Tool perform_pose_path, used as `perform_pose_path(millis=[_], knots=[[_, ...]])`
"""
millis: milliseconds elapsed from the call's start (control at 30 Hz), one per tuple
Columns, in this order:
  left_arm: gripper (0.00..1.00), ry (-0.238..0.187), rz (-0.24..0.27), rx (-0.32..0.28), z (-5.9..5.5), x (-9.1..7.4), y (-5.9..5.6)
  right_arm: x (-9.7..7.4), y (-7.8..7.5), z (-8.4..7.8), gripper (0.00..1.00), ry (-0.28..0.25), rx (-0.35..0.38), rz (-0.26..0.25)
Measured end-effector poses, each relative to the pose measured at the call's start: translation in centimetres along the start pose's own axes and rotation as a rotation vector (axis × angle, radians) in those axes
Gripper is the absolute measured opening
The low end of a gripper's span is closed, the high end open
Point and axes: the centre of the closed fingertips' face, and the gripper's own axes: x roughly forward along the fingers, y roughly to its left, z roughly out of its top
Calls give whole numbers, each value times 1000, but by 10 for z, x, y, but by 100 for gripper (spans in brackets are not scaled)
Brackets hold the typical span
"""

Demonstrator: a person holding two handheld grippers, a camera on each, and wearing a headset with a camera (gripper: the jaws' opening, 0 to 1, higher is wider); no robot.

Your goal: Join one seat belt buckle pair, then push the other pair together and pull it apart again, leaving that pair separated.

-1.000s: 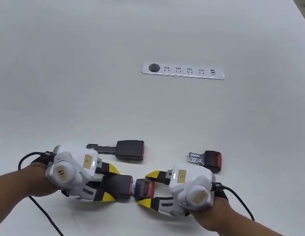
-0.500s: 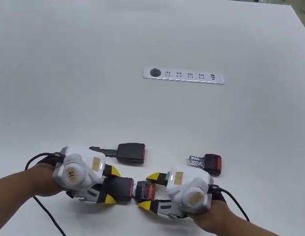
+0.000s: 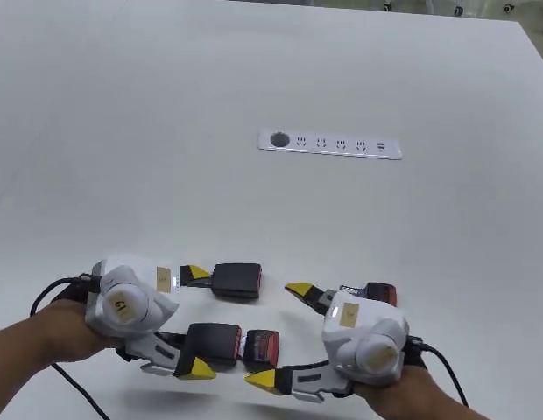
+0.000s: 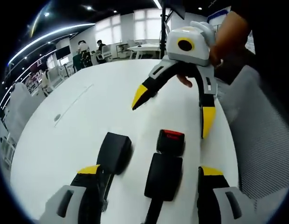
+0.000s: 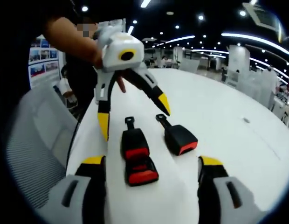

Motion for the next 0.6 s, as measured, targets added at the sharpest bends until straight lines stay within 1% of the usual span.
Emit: perform_pose_path(millis=[67,100,167,233,300,333,367,400,433,533,600], knots=[[87,-14,6,-5,6,-3,3,-9,-7,-2,82,4,0,-14],[86,-16,16,7,9,-4,7,-11,-9,-2,83,3,3,-17],[86,-17,25,16,13,-6,12,-21,-18,-6,83,5,23,-26],[86,-19,36,20,16,-8,18,-32,-28,-11,83,24,13,-47],[85,-21,56,49,19,-10,28,-42,-39,-16,83,28,36,-56],[84,-13,83,82,20,-11,36,-48,-44,-17,83,19,72,-63],[83,-11,85,84,21,-11,38,-52,-49,-17,82,17,62,-69],[83,-14,76,66,22,-11,42,-58,-56,-21,82,24,45,-88],[83,-16,74,58,23,-10,45,-61,-61,-24,82,35,44,-96],[83,-15,77,64,24,-6,53,-70,-73,-34,82,42,76,-104],[83,-9,73,69,24,-2,58,-77,-81,-44,82,69,73,-112]])
